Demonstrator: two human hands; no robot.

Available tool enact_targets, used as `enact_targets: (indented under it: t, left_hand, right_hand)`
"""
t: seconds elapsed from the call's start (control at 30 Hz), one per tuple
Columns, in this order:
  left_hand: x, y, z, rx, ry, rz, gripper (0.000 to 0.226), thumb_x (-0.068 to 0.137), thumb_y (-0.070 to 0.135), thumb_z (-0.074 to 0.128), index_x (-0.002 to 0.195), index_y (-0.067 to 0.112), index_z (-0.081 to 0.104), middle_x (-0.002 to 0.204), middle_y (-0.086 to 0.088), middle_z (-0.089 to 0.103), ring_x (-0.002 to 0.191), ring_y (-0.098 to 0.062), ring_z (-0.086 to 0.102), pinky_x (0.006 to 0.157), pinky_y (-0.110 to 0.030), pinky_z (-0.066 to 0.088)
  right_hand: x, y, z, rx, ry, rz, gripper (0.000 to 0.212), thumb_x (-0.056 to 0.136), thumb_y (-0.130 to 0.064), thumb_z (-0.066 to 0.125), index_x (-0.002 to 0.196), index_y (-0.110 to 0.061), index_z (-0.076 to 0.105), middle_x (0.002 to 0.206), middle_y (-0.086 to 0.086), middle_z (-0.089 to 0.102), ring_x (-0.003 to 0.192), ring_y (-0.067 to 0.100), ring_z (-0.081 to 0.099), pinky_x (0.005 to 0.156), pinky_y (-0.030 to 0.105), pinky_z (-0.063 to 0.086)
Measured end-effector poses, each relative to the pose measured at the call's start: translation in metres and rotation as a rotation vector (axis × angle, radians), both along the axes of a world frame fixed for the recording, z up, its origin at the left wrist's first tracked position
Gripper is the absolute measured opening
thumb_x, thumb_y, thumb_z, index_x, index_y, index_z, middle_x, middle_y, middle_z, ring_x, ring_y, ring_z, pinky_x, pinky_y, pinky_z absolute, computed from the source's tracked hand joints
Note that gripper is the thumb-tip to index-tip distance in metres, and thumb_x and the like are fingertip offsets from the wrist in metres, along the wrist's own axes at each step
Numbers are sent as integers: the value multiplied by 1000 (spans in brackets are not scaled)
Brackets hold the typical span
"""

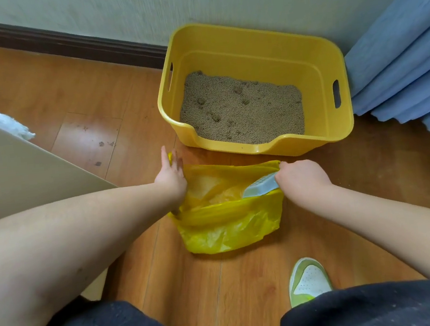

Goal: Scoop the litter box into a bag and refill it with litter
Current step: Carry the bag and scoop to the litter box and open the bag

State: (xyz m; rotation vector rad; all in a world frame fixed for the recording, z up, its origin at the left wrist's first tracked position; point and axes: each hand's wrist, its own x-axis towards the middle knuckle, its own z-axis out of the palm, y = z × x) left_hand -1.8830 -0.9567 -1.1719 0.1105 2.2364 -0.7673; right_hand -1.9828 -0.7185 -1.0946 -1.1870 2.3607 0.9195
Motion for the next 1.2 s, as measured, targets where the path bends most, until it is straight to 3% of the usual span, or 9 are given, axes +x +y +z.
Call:
enact_targets:
  t: [0.13,0.27,0.4,0.53,0.63,0.77,0.9,1.03,1.2]
  left_hand:
    - [-11,-15,9,48,85,118,107,77,75,55,154,13,15,162,-19,3,146,-46,-4,105,-77,8]
    - [-25,-29,14,212,274,304,105,75,74,58,151,10,24,159,-14,11,147,-36,5,105,-69,25]
    - [-31,-29,16,361,431,402,69,86,62,51,133,11,52,149,-14,30,142,-33,19,98,-58,35]
    - [-25,-36,13,481,641,60,42,89,39,46,76,7,71,96,-17,60,101,-34,56,54,-33,43]
    - [-23,-55,16,544,705,-253,38,84,28,40,56,12,59,62,-8,53,60,-28,53,41,-23,31]
    - [-21,-68,20,597,622,-452,30,85,25,47,58,16,55,60,-3,50,56,-25,49,40,-25,33]
    - [-21,-55,21,689,573,-628,20,83,28,58,67,16,55,65,-2,53,60,-24,52,48,-30,38]
    - [-31,-44,33,776,688,-720,18,89,27,48,78,13,53,75,-5,53,65,-25,49,60,-35,40]
    - [-54,-31,55,809,873,-698,18,95,24,47,83,12,53,79,-7,52,69,-27,48,64,-38,41]
  right_hand:
    - [-16,4,-6,-103,-12,-105,31,91,-2,44,112,-13,63,105,4,62,95,29,65,61,33,40]
    - [-36,13,-17,-221,-31,-236,32,93,-10,45,115,-22,65,87,1,45,87,30,62,61,33,39]
    - [-49,19,-21,-304,-112,-367,26,95,-24,49,113,-26,67,96,3,60,88,29,63,65,33,45]
    - [-47,25,-21,-335,-109,-277,21,95,-32,50,108,-24,64,95,0,65,85,26,64,62,33,45]
    - [-42,34,-22,-469,-34,-99,15,92,-34,57,99,-22,64,87,-1,63,76,27,64,53,32,41]
    - [-39,41,-22,-663,36,129,17,71,-19,81,77,-16,65,64,1,56,52,28,59,36,29,36]
    - [-35,36,-18,-815,29,161,18,71,-17,81,85,-16,68,67,1,58,54,26,60,37,30,40]
    - [-32,26,7,-1032,-112,-118,9,84,-23,70,92,-20,69,74,-1,67,64,24,64,51,33,49]
    - [-54,20,43,-1309,-238,-623,15,92,-38,58,92,-24,62,64,-6,63,47,7,57,47,21,45]
